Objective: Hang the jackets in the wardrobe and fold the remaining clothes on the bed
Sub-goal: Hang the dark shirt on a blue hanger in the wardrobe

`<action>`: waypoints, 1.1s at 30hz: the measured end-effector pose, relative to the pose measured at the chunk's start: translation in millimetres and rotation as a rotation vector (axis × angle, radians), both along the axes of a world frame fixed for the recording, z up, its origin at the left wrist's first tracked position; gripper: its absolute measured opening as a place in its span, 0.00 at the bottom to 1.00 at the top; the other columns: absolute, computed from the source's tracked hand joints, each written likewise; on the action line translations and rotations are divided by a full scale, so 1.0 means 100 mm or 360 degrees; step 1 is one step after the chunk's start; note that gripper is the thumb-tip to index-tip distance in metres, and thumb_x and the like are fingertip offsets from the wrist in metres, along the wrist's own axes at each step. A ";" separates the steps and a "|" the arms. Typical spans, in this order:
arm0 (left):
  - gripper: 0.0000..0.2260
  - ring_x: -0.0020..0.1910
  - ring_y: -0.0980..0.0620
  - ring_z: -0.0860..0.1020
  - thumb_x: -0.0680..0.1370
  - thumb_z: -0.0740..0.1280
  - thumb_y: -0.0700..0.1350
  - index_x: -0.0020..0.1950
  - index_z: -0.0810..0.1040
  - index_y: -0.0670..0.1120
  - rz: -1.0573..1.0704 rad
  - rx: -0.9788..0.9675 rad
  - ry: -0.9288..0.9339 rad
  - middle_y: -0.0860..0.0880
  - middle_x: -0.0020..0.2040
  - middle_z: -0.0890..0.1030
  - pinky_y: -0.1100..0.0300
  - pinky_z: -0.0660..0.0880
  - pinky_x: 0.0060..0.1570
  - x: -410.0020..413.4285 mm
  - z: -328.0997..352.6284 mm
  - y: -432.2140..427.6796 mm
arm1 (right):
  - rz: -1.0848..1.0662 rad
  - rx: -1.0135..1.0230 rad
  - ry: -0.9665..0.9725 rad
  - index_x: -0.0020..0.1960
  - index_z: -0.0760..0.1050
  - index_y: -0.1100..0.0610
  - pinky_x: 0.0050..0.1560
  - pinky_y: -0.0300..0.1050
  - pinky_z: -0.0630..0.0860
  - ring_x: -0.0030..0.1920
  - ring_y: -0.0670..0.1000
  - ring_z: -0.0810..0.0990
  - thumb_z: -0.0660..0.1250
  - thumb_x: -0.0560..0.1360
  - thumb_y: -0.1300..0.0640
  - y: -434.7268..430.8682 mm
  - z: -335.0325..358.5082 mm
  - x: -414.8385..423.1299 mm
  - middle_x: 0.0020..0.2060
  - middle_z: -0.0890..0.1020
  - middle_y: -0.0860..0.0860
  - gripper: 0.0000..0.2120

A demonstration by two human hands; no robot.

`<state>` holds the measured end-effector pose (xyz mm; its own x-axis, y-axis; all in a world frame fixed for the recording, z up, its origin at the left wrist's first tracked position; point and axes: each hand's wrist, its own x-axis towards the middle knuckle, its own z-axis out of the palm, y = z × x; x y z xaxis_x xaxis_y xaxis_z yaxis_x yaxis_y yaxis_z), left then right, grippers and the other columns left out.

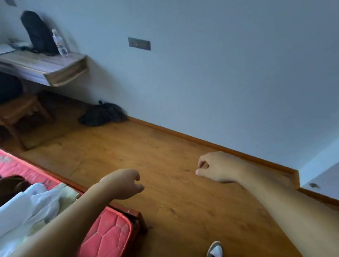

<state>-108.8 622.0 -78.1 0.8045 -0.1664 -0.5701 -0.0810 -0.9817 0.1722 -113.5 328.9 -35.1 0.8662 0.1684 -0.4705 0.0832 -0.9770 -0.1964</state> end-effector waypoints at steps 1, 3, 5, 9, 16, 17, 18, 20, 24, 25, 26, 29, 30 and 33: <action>0.22 0.63 0.48 0.77 0.80 0.65 0.58 0.71 0.73 0.49 0.0044 0.0017 -0.0001 0.48 0.66 0.78 0.52 0.75 0.63 0.13 -0.05 0.02 | 0.0043 0.0012 0.0004 0.64 0.77 0.46 0.58 0.53 0.78 0.56 0.50 0.79 0.63 0.79 0.38 0.01 -0.05 0.21 0.60 0.81 0.47 0.19; 0.23 0.64 0.48 0.77 0.80 0.65 0.59 0.71 0.74 0.49 0.0144 0.0046 -0.0010 0.49 0.66 0.78 0.52 0.74 0.63 0.39 -0.13 0.02 | 0.0143 0.0029 0.0017 0.64 0.77 0.46 0.58 0.52 0.78 0.57 0.49 0.79 0.63 0.78 0.37 0.02 -0.15 0.65 0.60 0.81 0.47 0.19; 0.23 0.64 0.47 0.77 0.80 0.65 0.59 0.71 0.74 0.49 0.0253 0.0064 -0.0026 0.49 0.66 0.79 0.52 0.74 0.63 0.67 -0.21 -0.01 | 0.0242 0.0059 0.0019 0.63 0.77 0.46 0.58 0.52 0.79 0.56 0.49 0.79 0.63 0.78 0.38 -0.02 -0.23 1.10 0.61 0.81 0.47 0.19; 0.23 0.63 0.46 0.77 0.80 0.65 0.59 0.70 0.75 0.48 0.0485 0.0058 -0.0002 0.47 0.65 0.79 0.52 0.74 0.63 1.16 -0.23 -0.12 | 0.0449 0.0073 0.0026 0.63 0.77 0.46 0.56 0.50 0.80 0.54 0.48 0.80 0.63 0.79 0.39 -0.07 -0.27 2.01 0.59 0.81 0.47 0.18; 0.21 0.62 0.45 0.78 0.80 0.65 0.57 0.69 0.76 0.48 0.0865 0.0035 -0.0025 0.47 0.64 0.80 0.56 0.74 0.59 1.67 -0.17 -0.09 | 0.0877 0.0106 0.0069 0.61 0.78 0.47 0.53 0.49 0.80 0.52 0.49 0.80 0.63 0.77 0.38 0.41 -0.33 3.34 0.57 0.82 0.47 0.18; 0.20 0.62 0.45 0.78 0.81 0.64 0.57 0.68 0.76 0.48 0.0914 0.0033 -0.0028 0.47 0.64 0.80 0.56 0.74 0.59 1.72 -0.17 -0.04 | 0.0932 0.0118 0.0079 0.60 0.78 0.47 0.51 0.48 0.80 0.51 0.48 0.80 0.63 0.78 0.38 0.53 -0.36 3.47 0.56 0.82 0.47 0.18; 0.20 0.62 0.45 0.78 0.81 0.64 0.57 0.68 0.76 0.48 0.0971 0.0034 -0.0030 0.47 0.64 0.80 0.56 0.75 0.59 1.77 -0.16 0.02 | 0.0988 0.0130 0.0089 0.60 0.78 0.47 0.49 0.46 0.79 0.51 0.48 0.80 0.63 0.78 0.38 0.65 -0.39 3.61 0.56 0.82 0.47 0.17; 0.20 0.62 0.45 0.78 0.81 0.64 0.56 0.69 0.77 0.47 0.1086 0.0041 -0.0034 0.46 0.64 0.80 0.55 0.75 0.60 1.89 -0.18 0.17 | 0.1097 0.0148 0.0107 0.60 0.78 0.47 0.45 0.43 0.77 0.50 0.48 0.80 0.63 0.78 0.38 0.93 -0.45 3.87 0.56 0.82 0.47 0.16; 0.20 0.59 0.45 0.79 0.81 0.64 0.56 0.67 0.78 0.46 0.1269 0.0010 -0.0037 0.46 0.62 0.81 0.53 0.76 0.59 2.19 -0.29 0.58 | 0.1290 0.0147 0.0107 0.58 0.77 0.46 0.41 0.40 0.75 0.49 0.47 0.80 0.64 0.79 0.39 1.63 -0.56 4.38 0.54 0.82 0.47 0.15; 0.19 0.57 0.46 0.79 0.81 0.64 0.56 0.66 0.78 0.46 0.1316 0.0000 -0.0042 0.46 0.60 0.82 0.53 0.77 0.58 2.28 -0.32 0.72 | 0.1338 0.0139 0.0103 0.59 0.77 0.47 0.41 0.40 0.76 0.49 0.47 0.80 0.63 0.79 0.39 1.82 -0.58 4.49 0.55 0.82 0.47 0.15; 0.18 0.56 0.46 0.80 0.80 0.64 0.56 0.64 0.79 0.46 0.1373 -0.0017 -0.0050 0.47 0.58 0.82 0.52 0.77 0.57 2.36 -0.35 0.86 | 0.1382 0.0130 0.0103 0.60 0.77 0.47 0.42 0.41 0.77 0.50 0.48 0.80 0.63 0.79 0.39 2.02 -0.58 4.61 0.55 0.82 0.47 0.16; 0.16 0.52 0.47 0.79 0.80 0.65 0.56 0.60 0.80 0.47 0.1526 -0.0068 -0.0091 0.48 0.53 0.81 0.51 0.78 0.56 2.59 -0.39 1.32 | 0.1489 0.0095 0.0100 0.62 0.77 0.48 0.49 0.45 0.81 0.52 0.49 0.81 0.64 0.80 0.40 2.65 -0.54 4.94 0.57 0.82 0.47 0.17; 0.15 0.51 0.47 0.79 0.79 0.65 0.56 0.58 0.80 0.47 0.1564 -0.0071 -0.0097 0.48 0.52 0.81 0.51 0.78 0.55 2.64 -0.40 1.47 | 0.1526 0.0081 0.0085 0.62 0.77 0.49 0.51 0.46 0.82 0.52 0.49 0.81 0.64 0.80 0.40 2.86 -0.51 5.03 0.57 0.82 0.47 0.17; 0.13 0.49 0.47 0.81 0.79 0.65 0.57 0.55 0.79 0.48 0.1696 -0.0056 -0.0093 0.49 0.49 0.82 0.51 0.78 0.53 2.77 -0.38 1.90 | 0.1647 0.0086 0.0050 0.63 0.77 0.49 0.52 0.45 0.82 0.54 0.49 0.81 0.63 0.81 0.41 3.51 -0.42 5.29 0.59 0.81 0.48 0.17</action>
